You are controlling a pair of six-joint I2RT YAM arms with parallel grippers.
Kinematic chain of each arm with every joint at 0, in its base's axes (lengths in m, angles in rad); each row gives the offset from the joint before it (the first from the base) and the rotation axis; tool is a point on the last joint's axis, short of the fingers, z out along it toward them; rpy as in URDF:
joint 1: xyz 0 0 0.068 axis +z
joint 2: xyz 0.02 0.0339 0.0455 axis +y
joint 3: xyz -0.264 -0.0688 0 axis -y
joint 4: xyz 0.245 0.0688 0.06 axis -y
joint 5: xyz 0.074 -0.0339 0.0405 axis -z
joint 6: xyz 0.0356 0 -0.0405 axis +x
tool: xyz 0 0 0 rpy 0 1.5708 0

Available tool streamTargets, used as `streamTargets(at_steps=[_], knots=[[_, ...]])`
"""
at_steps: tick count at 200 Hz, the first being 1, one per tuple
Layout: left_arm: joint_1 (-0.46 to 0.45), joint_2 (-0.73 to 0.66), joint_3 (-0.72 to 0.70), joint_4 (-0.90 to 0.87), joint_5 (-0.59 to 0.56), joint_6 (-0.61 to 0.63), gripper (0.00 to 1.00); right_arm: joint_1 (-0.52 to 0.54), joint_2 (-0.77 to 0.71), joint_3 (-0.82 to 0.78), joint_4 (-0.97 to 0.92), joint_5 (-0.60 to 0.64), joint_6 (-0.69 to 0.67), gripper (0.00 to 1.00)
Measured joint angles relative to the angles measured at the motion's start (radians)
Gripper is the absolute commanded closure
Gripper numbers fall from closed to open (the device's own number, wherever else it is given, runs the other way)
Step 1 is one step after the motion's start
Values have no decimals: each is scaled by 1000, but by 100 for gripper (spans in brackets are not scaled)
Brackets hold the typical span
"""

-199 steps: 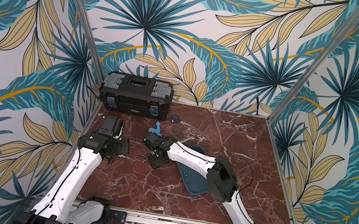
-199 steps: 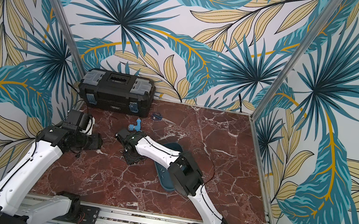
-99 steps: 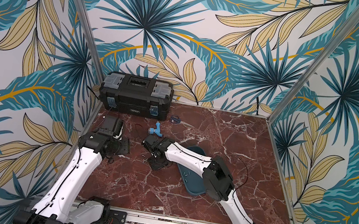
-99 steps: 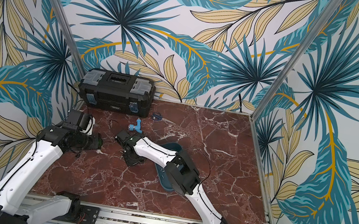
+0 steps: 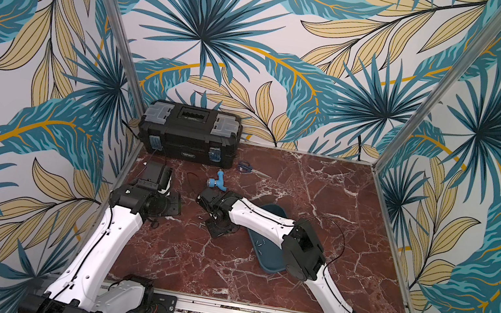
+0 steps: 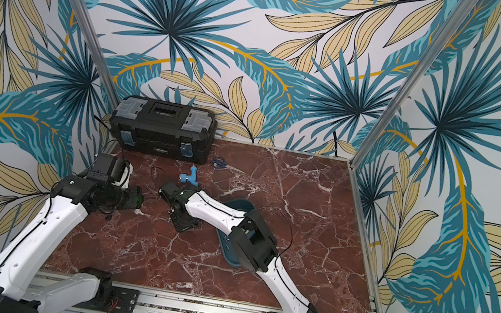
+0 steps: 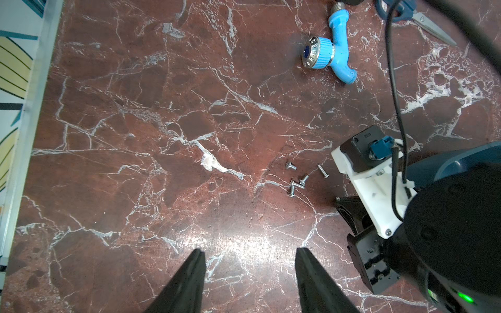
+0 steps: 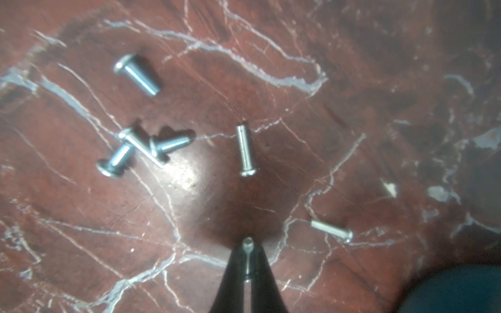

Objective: Put the screws on the desktop into the storage box
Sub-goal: Pick up the screw from the center of the board, then place the screw in the storage box.

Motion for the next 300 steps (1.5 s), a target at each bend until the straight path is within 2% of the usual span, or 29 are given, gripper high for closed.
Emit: streamTargets(at_steps=[42, 90, 123, 147, 174, 176, 191, 199, 208, 253, 300], knots=[[0, 0, 0, 0, 0, 0, 43, -2, -72, -69, 63, -9, 0, 100], [0, 0, 0, 0, 2, 0, 43, -3, -318, -212, 145, 10, 1, 100], [-1, 0, 0, 2, 39, 2, 43, -29, -505, -396, 198, 51, 9, 100], [-38, 3, 0, 19, 76, 2, 43, -79, -611, -553, 224, 87, 24, 100], [-161, 59, -13, 76, 97, -21, 44, -153, -695, -714, 238, 105, 53, 100], [-171, 67, -14, 81, 98, -21, 44, -158, -700, -724, 239, 105, 56, 99], [-253, 149, -16, 120, 94, -39, 45, -194, -726, -785, 243, 108, 79, 70], [-288, 193, -16, 141, 93, -45, 45, -211, -739, -813, 246, 109, 93, 61], [-327, 242, -16, 165, 93, -46, 45, -229, -752, -840, 248, 112, 98, 56], [-463, 497, 28, 230, 66, 3, 49, -291, -851, -903, 268, 99, 136, 54], [-481, 660, 124, 262, 21, 61, 51, -336, -923, -904, 291, 77, 136, 54]])
